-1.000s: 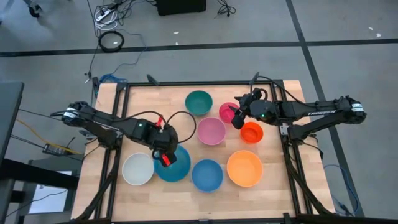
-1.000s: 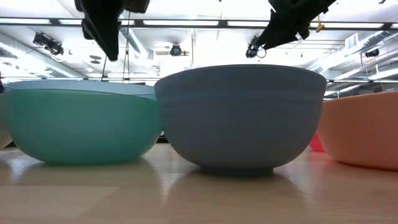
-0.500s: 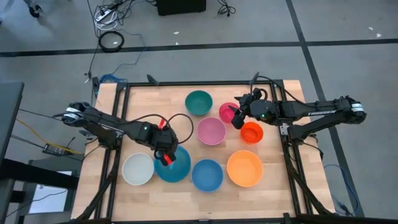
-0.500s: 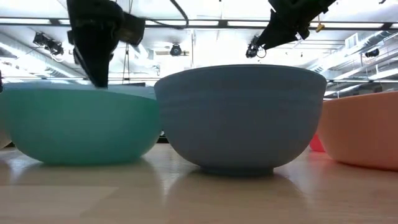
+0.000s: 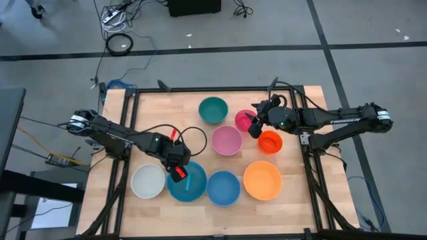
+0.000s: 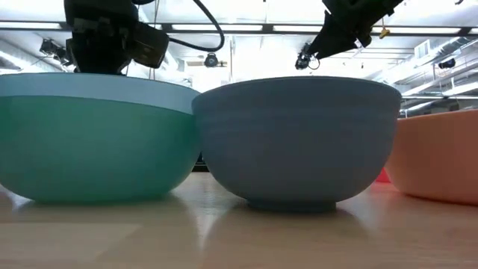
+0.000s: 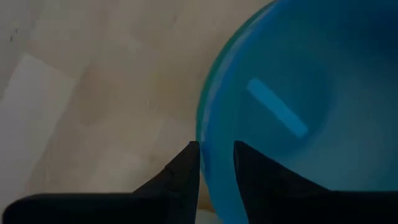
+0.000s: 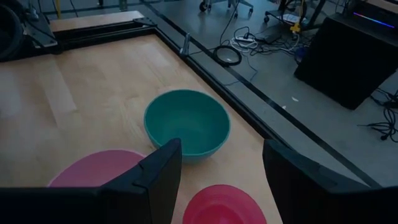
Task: Nest bowls inside each other
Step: Stack the light blue bowl on top of the green bowl, then stack the light orange bowl on top of the light blue bowl
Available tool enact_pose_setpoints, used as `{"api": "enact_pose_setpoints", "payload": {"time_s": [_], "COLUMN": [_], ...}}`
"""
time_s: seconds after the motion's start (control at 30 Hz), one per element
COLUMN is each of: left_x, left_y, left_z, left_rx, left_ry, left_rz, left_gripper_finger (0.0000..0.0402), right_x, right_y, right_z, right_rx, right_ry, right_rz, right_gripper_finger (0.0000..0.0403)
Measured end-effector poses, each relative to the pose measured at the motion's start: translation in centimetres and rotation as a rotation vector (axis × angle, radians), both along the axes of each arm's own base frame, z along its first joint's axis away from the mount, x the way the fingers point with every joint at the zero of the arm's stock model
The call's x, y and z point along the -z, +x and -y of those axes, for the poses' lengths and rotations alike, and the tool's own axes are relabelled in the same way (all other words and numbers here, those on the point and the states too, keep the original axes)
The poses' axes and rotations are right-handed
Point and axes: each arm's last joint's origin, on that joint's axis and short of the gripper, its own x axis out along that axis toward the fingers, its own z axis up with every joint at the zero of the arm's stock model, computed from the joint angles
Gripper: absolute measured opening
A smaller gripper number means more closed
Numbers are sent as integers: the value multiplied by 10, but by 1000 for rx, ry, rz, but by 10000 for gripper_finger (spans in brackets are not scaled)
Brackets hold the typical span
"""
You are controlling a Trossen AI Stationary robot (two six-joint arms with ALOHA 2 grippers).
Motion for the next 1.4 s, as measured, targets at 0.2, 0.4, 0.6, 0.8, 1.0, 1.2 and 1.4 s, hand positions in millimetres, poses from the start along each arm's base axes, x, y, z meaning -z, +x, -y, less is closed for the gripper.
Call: {"api": "enact_pose_setpoints", "payload": {"time_s": [0.2,0.4,0.6,0.8,1.0,1.2,1.4], "left_x": [-3,-52,-95,-113,-122,-137,-147], "left_y": [0,6,-4,-18,-42,-76,-93], "left_z": [1,-2,-3,0,0,-2,-1], "left_rx": [4,16,35,67,15,-88,-112], "left_ry": [-17,97,206,437,607,637,637], "left_rz": [-8,160,224,177,165,201,300], "left_gripper_finger": [106,106,106,106,106,106,106], "right_x": [0,5,20,37,41,45,54], "right_y": [0,-2,-12,-31,-38,-53,-57], "right_z": [0,-1,-6,-25,-49,-72,-101], "right_rx": [-1,-32,-109,-151,-154,-70,14], "right_ry": [-1,6,243,596,772,895,967], "right_rz": [-1,-66,-183,-381,-437,-531,-574], "right_gripper_finger": [212,212,208,201,201,210,221]}}
